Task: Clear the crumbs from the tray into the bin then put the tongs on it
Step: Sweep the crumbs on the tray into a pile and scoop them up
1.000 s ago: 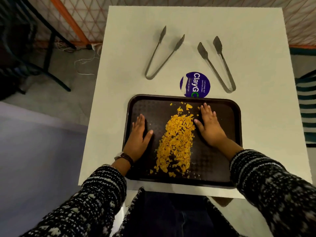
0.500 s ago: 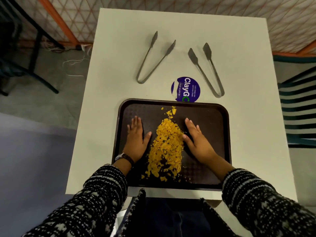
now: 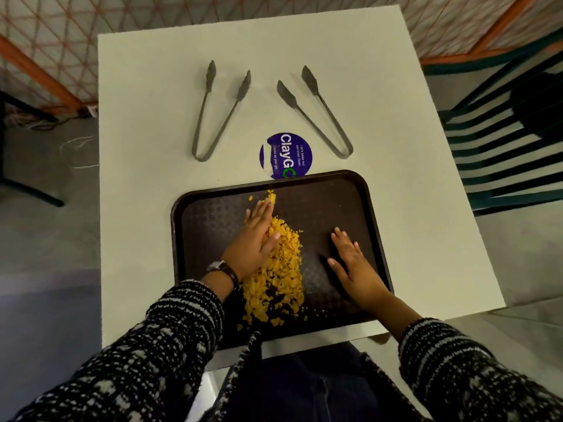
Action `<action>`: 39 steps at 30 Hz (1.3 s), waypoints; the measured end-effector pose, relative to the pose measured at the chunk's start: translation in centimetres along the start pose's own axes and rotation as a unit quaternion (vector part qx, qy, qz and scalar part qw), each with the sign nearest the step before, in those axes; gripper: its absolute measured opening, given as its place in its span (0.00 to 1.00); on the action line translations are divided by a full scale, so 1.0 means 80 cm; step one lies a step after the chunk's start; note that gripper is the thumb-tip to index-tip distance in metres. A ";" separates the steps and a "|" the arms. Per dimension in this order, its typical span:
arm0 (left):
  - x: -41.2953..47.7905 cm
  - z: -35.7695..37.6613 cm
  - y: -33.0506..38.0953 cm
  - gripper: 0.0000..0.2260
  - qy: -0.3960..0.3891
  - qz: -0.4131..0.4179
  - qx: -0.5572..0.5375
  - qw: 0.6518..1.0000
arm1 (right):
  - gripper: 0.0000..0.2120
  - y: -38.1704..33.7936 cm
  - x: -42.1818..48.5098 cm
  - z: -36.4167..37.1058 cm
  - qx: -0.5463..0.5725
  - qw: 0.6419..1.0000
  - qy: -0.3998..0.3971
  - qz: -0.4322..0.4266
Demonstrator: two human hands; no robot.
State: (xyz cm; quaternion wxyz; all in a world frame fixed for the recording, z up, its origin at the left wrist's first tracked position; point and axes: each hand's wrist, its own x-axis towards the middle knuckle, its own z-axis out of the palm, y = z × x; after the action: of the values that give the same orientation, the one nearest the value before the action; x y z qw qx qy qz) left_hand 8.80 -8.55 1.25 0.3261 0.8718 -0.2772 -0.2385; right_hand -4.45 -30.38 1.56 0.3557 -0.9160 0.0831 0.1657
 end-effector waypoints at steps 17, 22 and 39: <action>-0.002 -0.011 -0.012 0.25 -0.140 0.082 0.105 0.981 | 0.41 0.014 0.002 0.020 -0.050 0.999 0.014 -0.007; 0.016 -0.027 -0.021 0.26 -0.027 0.016 0.061 0.998 | 0.40 0.013 0.001 0.020 -0.061 0.998 0.001 -0.005; -0.015 -0.001 -0.004 0.25 -0.052 -0.018 0.004 0.998 | 0.37 0.015 -0.001 0.018 -0.091 0.996 -0.018 -0.005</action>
State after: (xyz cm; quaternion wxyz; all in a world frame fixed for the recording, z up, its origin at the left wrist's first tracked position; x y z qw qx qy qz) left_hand 8.10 -7.55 1.37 0.3031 0.8642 -0.2794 -0.2885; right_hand -5.20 -30.28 -0.14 0.2736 -0.9418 0.0571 0.1869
